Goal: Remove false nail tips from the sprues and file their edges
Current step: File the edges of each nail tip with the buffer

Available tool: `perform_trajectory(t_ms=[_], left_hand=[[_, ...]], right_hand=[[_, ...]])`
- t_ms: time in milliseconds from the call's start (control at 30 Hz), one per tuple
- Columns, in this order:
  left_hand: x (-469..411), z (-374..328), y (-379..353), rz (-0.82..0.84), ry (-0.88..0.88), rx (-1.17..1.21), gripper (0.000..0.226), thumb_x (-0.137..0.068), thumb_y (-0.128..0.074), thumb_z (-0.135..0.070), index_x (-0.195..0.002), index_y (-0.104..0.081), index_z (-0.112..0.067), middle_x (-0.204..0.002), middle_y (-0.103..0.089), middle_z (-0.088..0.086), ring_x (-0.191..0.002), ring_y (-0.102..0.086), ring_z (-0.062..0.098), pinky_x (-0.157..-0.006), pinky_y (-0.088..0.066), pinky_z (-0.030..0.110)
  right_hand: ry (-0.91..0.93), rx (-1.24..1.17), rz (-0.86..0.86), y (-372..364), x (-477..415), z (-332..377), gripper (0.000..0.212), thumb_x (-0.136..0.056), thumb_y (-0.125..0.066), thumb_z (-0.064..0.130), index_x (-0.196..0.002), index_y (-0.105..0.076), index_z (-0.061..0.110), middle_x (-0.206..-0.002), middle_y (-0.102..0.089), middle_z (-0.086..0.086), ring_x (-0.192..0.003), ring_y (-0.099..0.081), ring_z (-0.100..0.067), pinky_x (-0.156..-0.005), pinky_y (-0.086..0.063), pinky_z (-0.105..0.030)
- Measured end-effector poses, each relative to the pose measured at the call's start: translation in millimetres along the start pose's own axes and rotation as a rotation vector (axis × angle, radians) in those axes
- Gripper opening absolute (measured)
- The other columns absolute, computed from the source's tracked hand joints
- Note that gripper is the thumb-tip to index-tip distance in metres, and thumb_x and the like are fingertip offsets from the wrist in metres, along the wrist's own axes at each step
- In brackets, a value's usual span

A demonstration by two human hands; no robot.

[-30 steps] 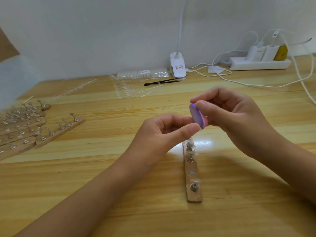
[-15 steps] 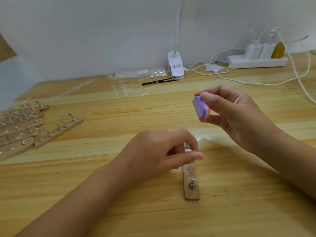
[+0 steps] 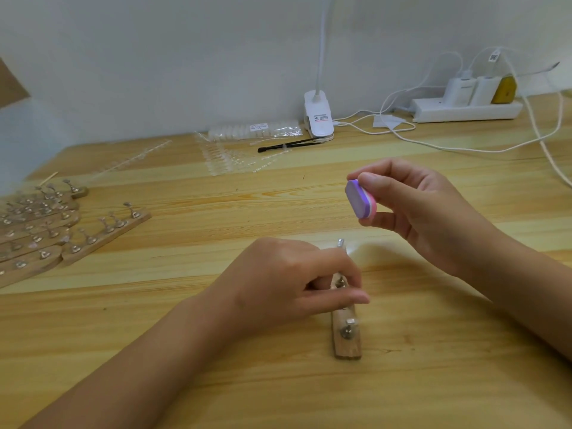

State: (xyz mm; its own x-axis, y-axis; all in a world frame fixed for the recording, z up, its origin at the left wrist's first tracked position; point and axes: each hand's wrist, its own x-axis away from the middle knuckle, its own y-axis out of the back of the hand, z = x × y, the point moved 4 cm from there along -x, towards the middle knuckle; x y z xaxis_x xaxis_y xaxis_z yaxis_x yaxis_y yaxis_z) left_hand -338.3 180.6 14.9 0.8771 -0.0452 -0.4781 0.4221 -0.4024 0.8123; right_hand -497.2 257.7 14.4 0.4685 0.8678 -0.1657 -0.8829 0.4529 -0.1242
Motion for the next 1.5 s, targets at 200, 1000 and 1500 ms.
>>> perform_trajectory(t_ms=[200,1000,1500], left_hand=[[1,2,12,-0.062,0.038,0.051,0.022,-0.09,-0.066,-0.035,-0.088,-0.075,-0.016,-0.053,-0.046,-0.009,-0.049,-0.041,0.004,-0.047,-0.041,0.027],[0,-21,15,-0.327,-0.214,0.02,0.022,-0.088,-0.074,-0.018,-0.072,-0.068,-0.005,-0.074,-0.066,0.001,-0.065,-0.059,0.018,-0.06,-0.047,0.024],[-5,27,-3,-0.3,0.748,1.178,0.018,-0.074,-0.077,-0.033,-0.088,-0.081,-0.023,-0.077,-0.069,-0.007,-0.071,-0.064,0.003,-0.069,-0.051,0.012]], right_hand=[[0.003,0.007,0.008,1,-1,-1,0.017,-0.079,-0.068,0.029,-0.09,-0.073,0.018,-0.084,-0.07,0.008,-0.072,-0.065,-0.002,-0.063,-0.054,-0.019],[-0.057,-0.056,0.001,0,-1,0,0.015,-0.077,-0.068,0.028,-0.086,-0.075,0.019,-0.082,-0.07,0.006,-0.068,-0.064,-0.003,-0.059,-0.053,-0.017],[-0.219,-0.272,0.059,-4,1,3,0.024,-0.078,-0.063,0.026,-0.091,-0.08,0.015,-0.089,-0.072,-0.003,-0.081,-0.069,-0.006,-0.06,-0.054,-0.014]])
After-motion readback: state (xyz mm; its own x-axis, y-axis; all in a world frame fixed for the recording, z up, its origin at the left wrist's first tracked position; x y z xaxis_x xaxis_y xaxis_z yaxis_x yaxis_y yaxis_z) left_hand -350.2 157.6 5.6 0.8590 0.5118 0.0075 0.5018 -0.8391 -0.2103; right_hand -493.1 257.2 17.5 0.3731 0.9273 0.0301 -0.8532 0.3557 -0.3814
